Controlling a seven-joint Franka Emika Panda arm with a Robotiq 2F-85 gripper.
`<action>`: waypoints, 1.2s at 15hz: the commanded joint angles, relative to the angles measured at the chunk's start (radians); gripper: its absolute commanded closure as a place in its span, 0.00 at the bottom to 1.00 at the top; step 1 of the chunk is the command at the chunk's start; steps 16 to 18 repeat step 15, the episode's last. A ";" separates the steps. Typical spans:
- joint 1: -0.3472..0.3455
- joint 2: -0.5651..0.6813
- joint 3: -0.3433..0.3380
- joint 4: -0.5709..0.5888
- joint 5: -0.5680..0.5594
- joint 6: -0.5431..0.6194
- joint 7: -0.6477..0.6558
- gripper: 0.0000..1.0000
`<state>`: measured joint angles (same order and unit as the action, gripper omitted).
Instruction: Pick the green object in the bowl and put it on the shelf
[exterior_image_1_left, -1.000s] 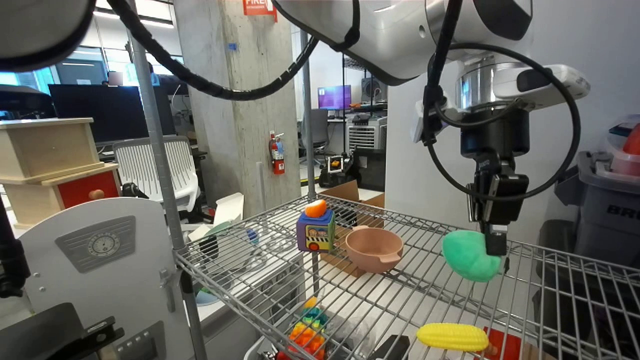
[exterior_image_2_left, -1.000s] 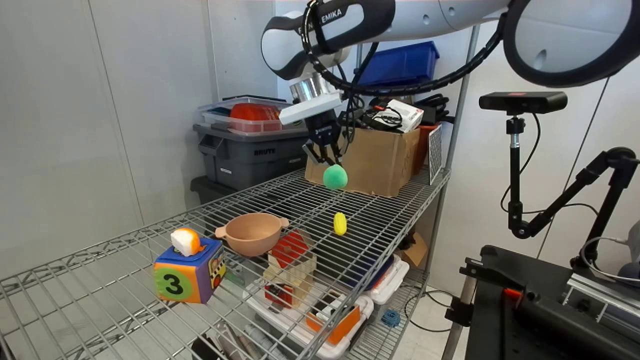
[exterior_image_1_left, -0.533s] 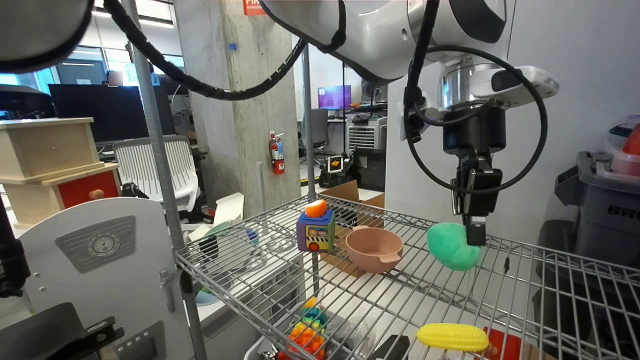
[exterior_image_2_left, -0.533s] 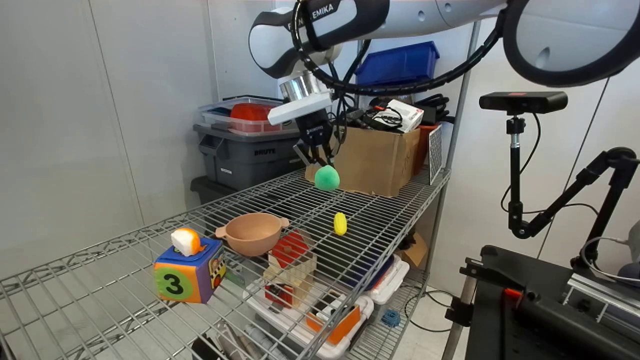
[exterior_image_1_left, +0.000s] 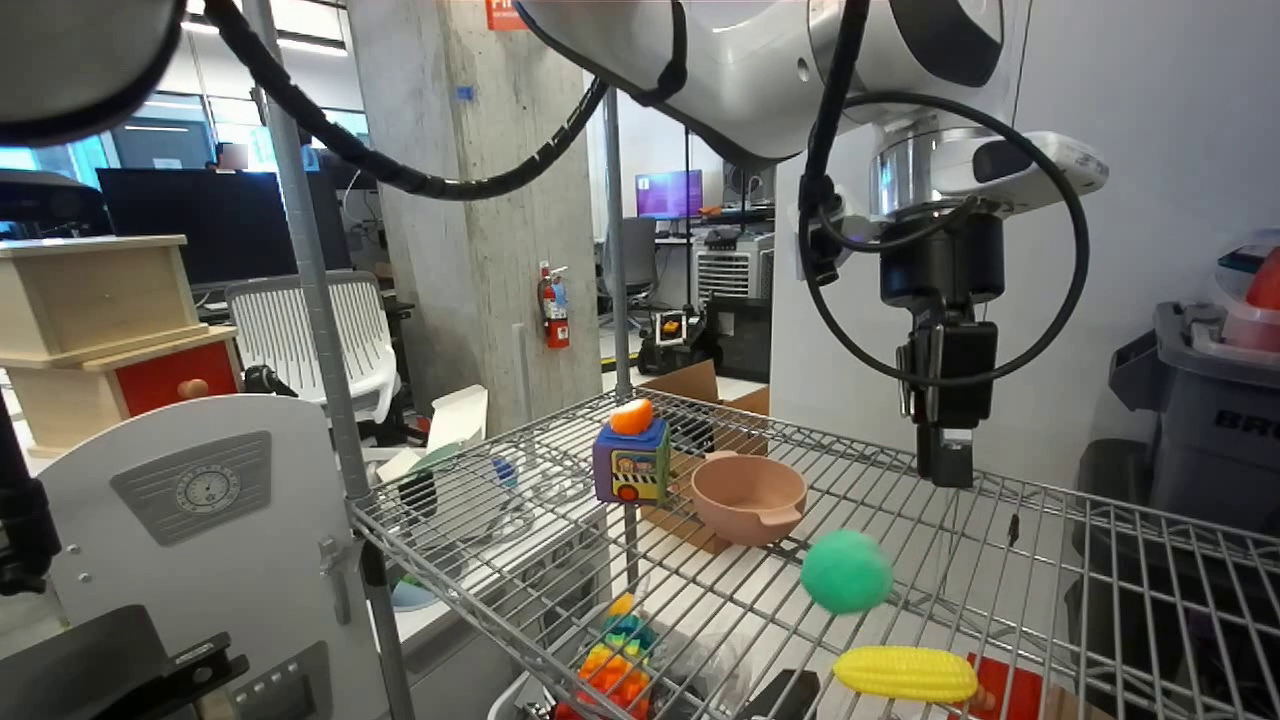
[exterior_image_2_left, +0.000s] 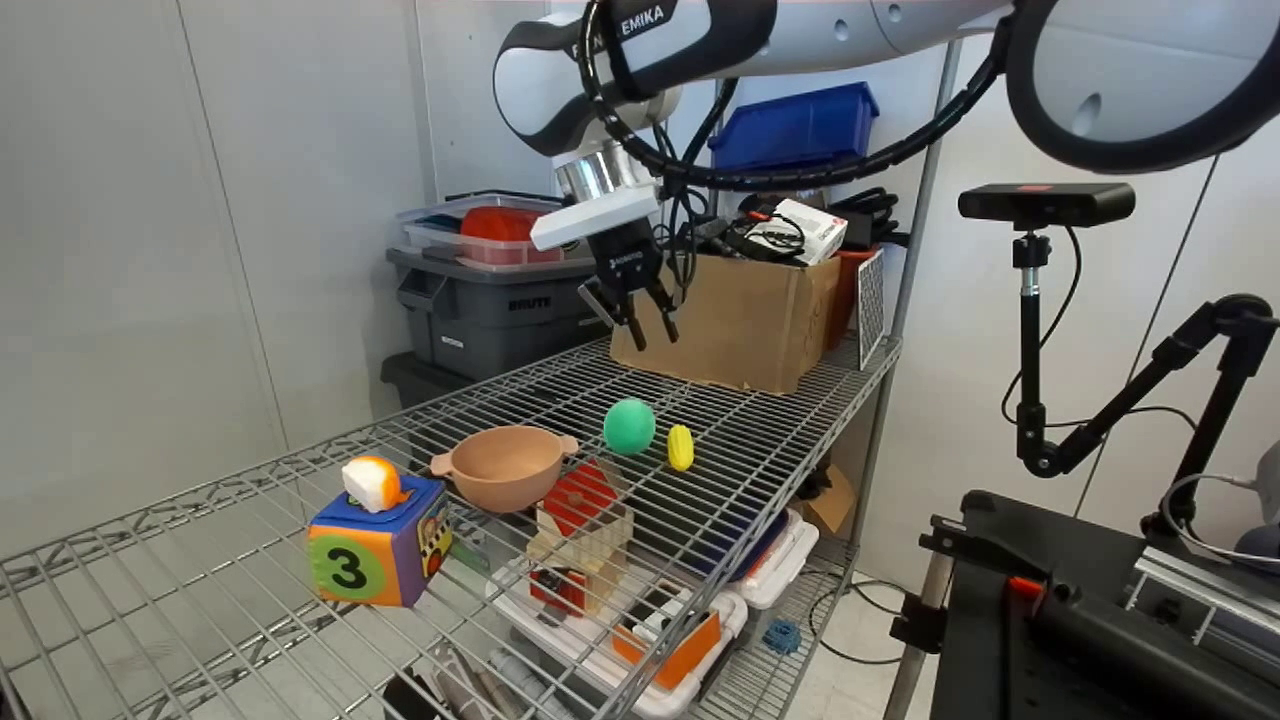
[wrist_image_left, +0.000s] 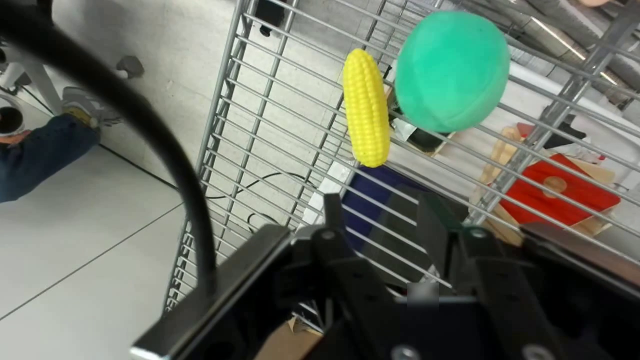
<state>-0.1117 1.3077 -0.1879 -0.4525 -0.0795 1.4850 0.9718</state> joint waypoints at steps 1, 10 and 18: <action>-0.008 -0.013 0.016 0.001 0.009 0.001 -0.004 0.25; 0.001 -0.024 0.025 -0.010 0.004 0.002 -0.057 0.01; 0.000 -0.022 0.025 -0.006 0.004 0.001 -0.060 0.01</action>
